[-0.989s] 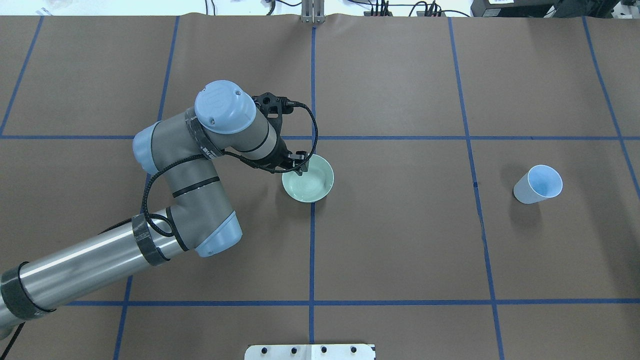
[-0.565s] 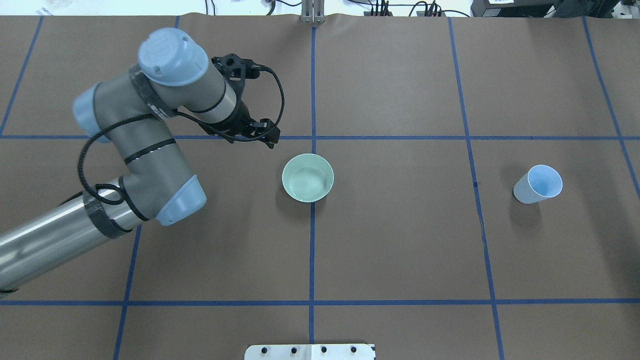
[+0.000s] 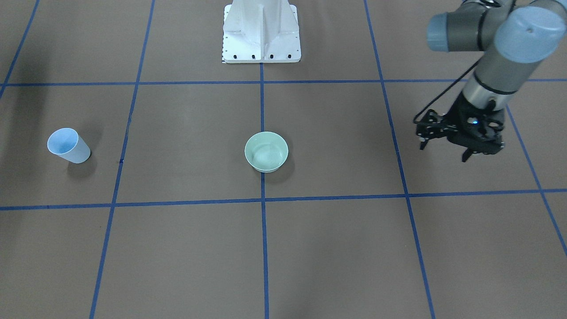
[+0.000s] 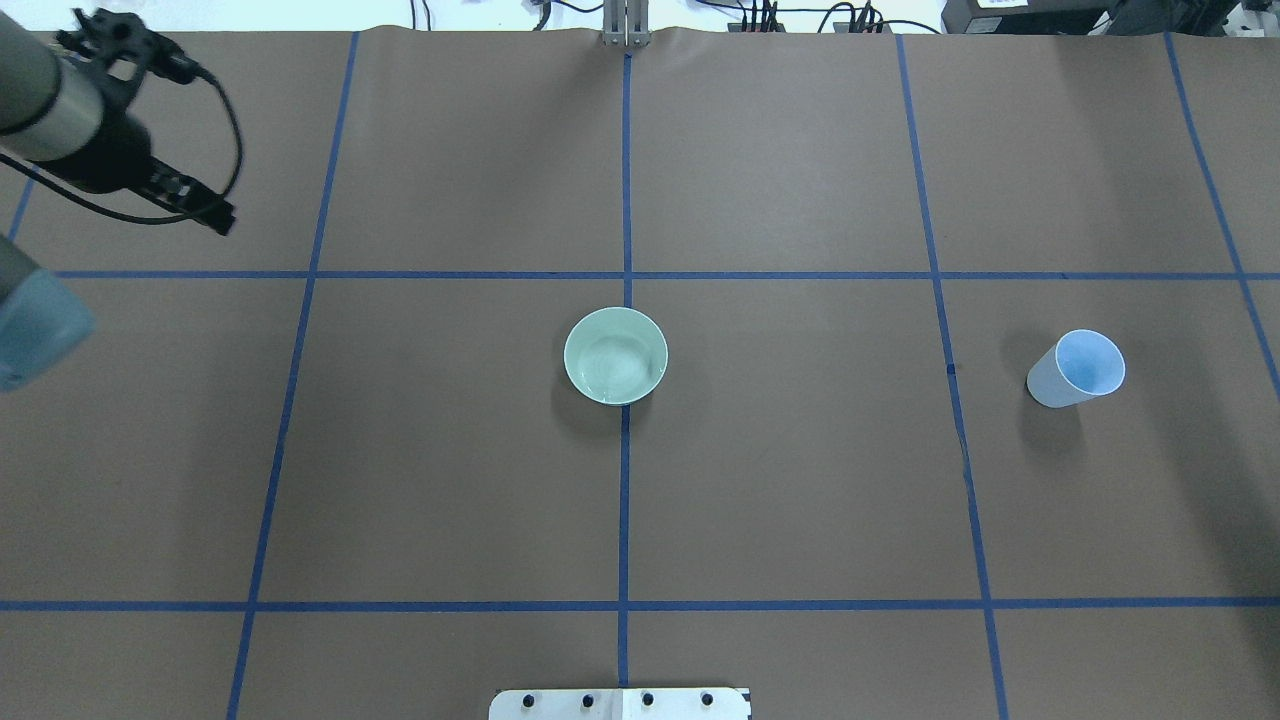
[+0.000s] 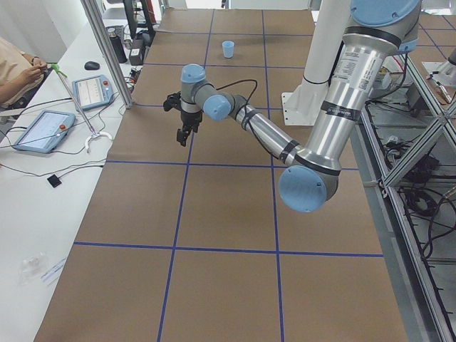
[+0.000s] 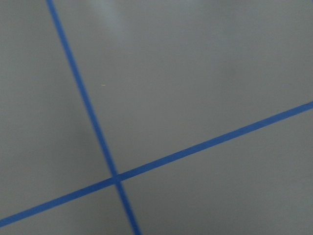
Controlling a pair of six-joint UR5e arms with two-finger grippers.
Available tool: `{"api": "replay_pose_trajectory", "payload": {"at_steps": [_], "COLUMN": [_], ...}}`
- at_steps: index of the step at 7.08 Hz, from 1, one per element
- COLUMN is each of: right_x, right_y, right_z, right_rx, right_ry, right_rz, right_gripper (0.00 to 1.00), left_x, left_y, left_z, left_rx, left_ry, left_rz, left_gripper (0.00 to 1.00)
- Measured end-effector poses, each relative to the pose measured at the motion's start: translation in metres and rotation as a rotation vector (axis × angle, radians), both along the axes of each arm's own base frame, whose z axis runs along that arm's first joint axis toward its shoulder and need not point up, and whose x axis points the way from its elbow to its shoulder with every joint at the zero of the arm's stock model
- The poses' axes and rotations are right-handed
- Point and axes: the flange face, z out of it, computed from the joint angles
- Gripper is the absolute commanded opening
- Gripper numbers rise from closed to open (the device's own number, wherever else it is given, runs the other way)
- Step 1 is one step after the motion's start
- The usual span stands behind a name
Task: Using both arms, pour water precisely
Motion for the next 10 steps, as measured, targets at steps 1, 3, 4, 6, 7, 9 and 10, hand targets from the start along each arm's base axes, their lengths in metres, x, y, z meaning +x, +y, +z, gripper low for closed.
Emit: {"api": "replay_pose_trajectory", "payload": {"at_steps": [1,3,4,6,7,9,10], "right_x": [-0.015,-0.053,-0.080,-0.149,-0.183,-0.251,-0.275], "right_y": [0.007,0.023,0.031,0.052,0.065,0.098,0.116], "right_z": [-0.019,-0.062,-0.086,-0.124,-0.135,-0.131,-0.122], "right_rx": [-0.028,-0.075,-0.096,-0.113,-0.106,-0.052,-0.011], "right_ry": [-0.021,-0.046,-0.046,-0.006,0.021,0.109,0.146], "right_rz": [0.022,0.057,0.082,0.162,0.214,0.356,0.422], "right_gripper": [1.00,1.00,1.00,1.00,1.00,1.00,1.00], "left_x": [-0.055,-0.158,-0.194,-0.224,-0.228,-0.234,-0.236], "left_y": [0.001,0.015,0.022,0.031,0.035,0.042,0.044], "left_z": [0.039,0.115,0.148,0.176,0.183,0.196,0.203], "left_rx": [0.019,-0.035,-0.092,-0.159,-0.176,-0.202,-0.212], "left_ry": [-0.043,-0.076,-0.061,0.044,0.064,0.072,0.071], "left_rz": [0.016,-0.023,-0.062,-0.084,-0.087,-0.096,-0.097], "left_gripper": [1.00,1.00,1.00,1.00,1.00,1.00,1.00]}}
